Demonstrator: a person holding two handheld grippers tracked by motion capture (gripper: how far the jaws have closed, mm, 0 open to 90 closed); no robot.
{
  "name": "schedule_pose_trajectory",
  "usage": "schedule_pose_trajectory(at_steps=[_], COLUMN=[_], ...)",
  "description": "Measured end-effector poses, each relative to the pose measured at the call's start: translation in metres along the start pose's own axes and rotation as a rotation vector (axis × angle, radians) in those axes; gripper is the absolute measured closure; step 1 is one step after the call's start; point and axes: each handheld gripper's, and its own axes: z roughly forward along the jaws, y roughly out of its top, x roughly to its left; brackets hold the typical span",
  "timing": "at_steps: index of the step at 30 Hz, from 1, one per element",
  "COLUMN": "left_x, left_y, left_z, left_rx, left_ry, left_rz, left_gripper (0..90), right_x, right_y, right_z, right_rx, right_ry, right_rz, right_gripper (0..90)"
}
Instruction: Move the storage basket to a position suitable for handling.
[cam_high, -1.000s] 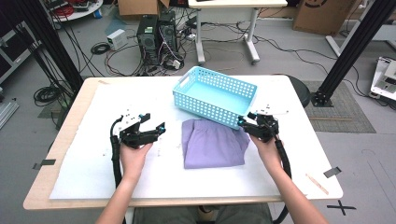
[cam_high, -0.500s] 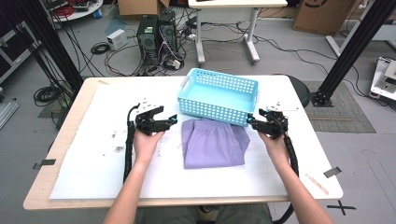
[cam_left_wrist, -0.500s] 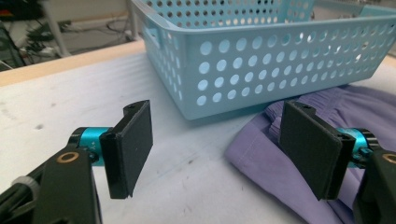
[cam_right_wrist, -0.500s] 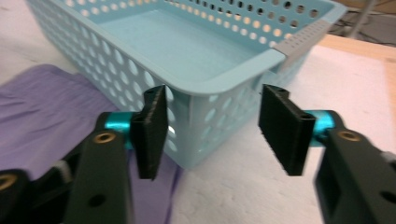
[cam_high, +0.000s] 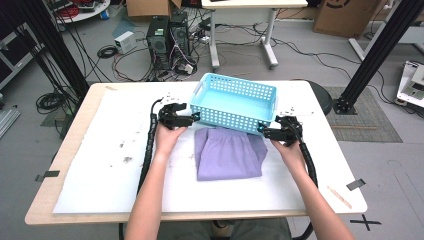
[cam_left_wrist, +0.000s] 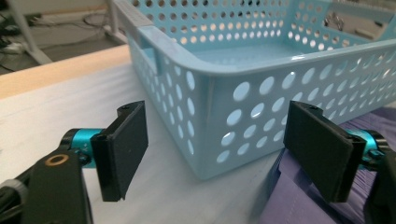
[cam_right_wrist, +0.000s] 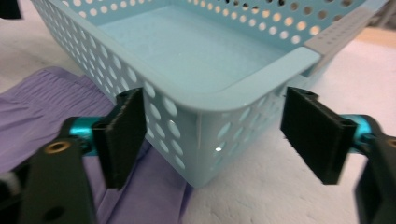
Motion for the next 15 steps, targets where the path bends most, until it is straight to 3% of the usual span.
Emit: schedule_pose_trajectory(at_steps=[1, 2, 3, 7, 11, 15], left_x=[0.0, -0.003, -0.003, -0.007, -0.013, -0.023], left_y=[0.0, 0.005, 0.007, 0.011, 0.014, 0.009], left_z=[0.0, 0.007, 0.01, 0.016, 0.011, -0.004], left_rx=[0.0, 0.012, 0.028, 0.033, 0.031, 0.019], left_ry=[0.0, -0.022, -0.035, -0.018, -0.03, -0.002], left_rz=[0.0, 0.036, 0.041, 0.034, 0.004, 0.037], left_gripper=[21.7, 21.7, 21.7, 23.0, 30.4, 37.3], right_x=[0.0, -0.001, -0.001, -0.002, -0.012, -0.018], right_y=[0.0, 0.003, 0.004, 0.006, 0.011, 0.016], right_z=[0.0, 0.005, 0.007, 0.009, 0.004, 0.004], right_rx=[0.0, 0.023, 0.022, 0.03, 0.005, 0.023], right_ry=[0.0, 0.032, 0.026, 0.02, 0.013, 0.016], right_rz=[0.0, -0.004, -0.015, -0.02, 0.005, -0.013], right_gripper=[22.0, 21.2, 21.0, 22.1, 26.5, 28.5])
